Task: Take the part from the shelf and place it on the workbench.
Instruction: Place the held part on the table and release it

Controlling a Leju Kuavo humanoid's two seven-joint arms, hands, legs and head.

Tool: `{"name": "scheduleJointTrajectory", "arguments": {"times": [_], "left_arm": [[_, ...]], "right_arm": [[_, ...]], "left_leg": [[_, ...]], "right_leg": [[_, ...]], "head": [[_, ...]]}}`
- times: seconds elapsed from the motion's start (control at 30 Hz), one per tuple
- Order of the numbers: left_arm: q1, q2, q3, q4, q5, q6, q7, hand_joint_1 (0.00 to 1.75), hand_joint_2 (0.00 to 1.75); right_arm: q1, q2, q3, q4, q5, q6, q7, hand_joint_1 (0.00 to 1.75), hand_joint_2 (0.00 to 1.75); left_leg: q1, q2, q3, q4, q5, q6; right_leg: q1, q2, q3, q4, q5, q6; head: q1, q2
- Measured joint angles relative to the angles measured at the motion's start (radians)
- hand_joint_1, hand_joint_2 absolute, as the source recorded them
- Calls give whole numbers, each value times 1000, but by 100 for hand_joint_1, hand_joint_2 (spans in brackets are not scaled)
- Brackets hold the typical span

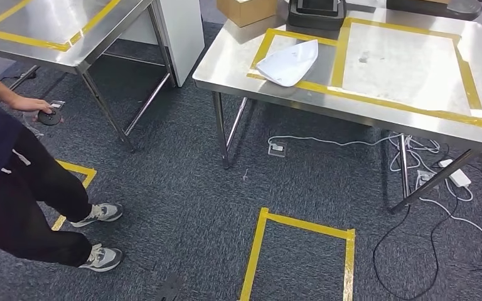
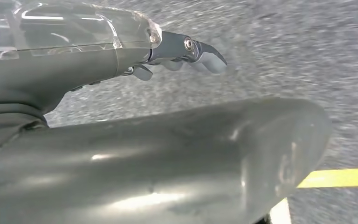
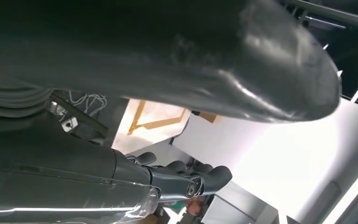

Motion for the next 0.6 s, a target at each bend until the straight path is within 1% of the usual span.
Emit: {"name": "scheduleJointTrajectory", "arguments": {"times": [0.03,0.07,0.1,0.13,0.17,0.2,0.23,0.27,0.3,0.33,0.37,0.4,0.43,0.47,0.5,0.53,0.57,0.6], "left_arm": [[-1,1,0,0,2,-2,2,0,0],[-4,2,0,0,3,-5,2,0,0],[-7,3,0,0,3,-8,0,0,0],[-12,4,0,-1,3,-11,-4,0,0],[-18,4,0,-2,3,-13,-8,0,0],[-22,4,0,-2,3,-14,-11,0,0],[-25,2,0,-2,3,-14,-13,0,0],[-26,1,0,-3,3,-15,-14,0,0],[-26,0,0,-3,2,-16,-14,0,0],[-26,-2,0,-3,1,-17,-14,0,0],[-26,-3,0,-3,0,-18,-14,0,0],[-27,-4,0,-3,-2,-20,-13,0,0],[-27,-5,0,-3,-3,-20,-11,0,0],[-26,-6,0,-3,-5,-20,-8,0,0],[-25,-7,0,-3,-6,-20,-5,0,0],[-24,-8,0,-3,-7,-20,-2,0,0],[-23,-8,0,-3,-8,-20,0,0,0],[-23,-9,0,-3,-8,-20,2,0,0]], "right_arm": [[2,0,-1,-1,2,0,3,0,0],[4,0,-3,-3,4,0,4,0,0],[7,0,-5,-7,3,0,4,0,0],[9,0,-8,-11,3,0,4,0,0],[11,0,-10,-15,1,-1,3,0,0],[11,-1,-12,-18,-1,-1,2,0,0],[13,-1,-14,-19,-3,0,1,0,0],[15,-2,-16,-20,-4,0,1,0,0],[17,-3,-18,-20,-6,0,2,0,0],[18,-4,-20,-20,-6,0,4,0,0],[19,-6,-21,-20,-6,0,6,0,0],[18,-8,-22,-19,-6,0,9,0,0],[18,-9,-23,-19,-6,0,12,0,0],[19,-9,-23,-17,-6,0,15,0,0],[20,-9,-23,-16,-7,0,17,0,0],[21,-8,-24,-14,-9,0,18,0,0],[23,-8,-24,-12,-12,0,18,0,0],[25,-9,-25,-12,-14,0,17,0,0]], "left_leg": [[1,0,35,-18,34,-2],[3,-1,86,-68,47,-2],[3,-2,147,-143,35,-1],[3,-4,198,-212,9,3],[1,-7,230,-263,-17,10],[-2,-8,243,-290,-29,19],[-2,-8,236,-292,-24,29],[-2,-7,225,-292,-12,37],[-1,-6,213,-293,1,45],[0,-4,197,-294,16,51],[-1,-4,181,-293,31,55],[-1,-3,163,-292,46,58],[-2,-3,144,-292,61,59],[-4,-3,124,-291,76,59],[-5,-2,104,-290,91,58],[-6,-1,85,-290,105,57],[-8,-1,71,-290,118,55],[-10,0,60,-289,128,52]], "right_leg": [[-1,0,-26,12,10,4],[-2,0,-48,26,18,8],[-2,0,-66,41,24,13],[-1,0,-77,52,31,18],[-1,-1,-83,58,38,23],[-2,-2,-85,60,48,29],[-4,-1,-88,58,56,35],[-6,0,-91,60,49,41],[-8,1,-97,75,21,48],[-9,2,-104,108,-27,53],[-10,3,-111,159,-87,58],[-10,3,-115,221,-137,60],[-10,3,-116,279,-166,61],[-10,3,-111,320,-166,61],[-9,4,-94,332,-142,58],[-9,4,-65,314,-110,54],[-8,5,-18,262,-87,48],[-6,5,46,182,-83,40]], "head": [[0,0],[-2,0],[-4,0],[-6,0],[-7,0],[-8,0],[-6,0],[-4,0],[-2,0],[0,0],[2,0],[4,0],[5,0],[6,0],[6,0],[6,0],[6,0],[6,0]]}}
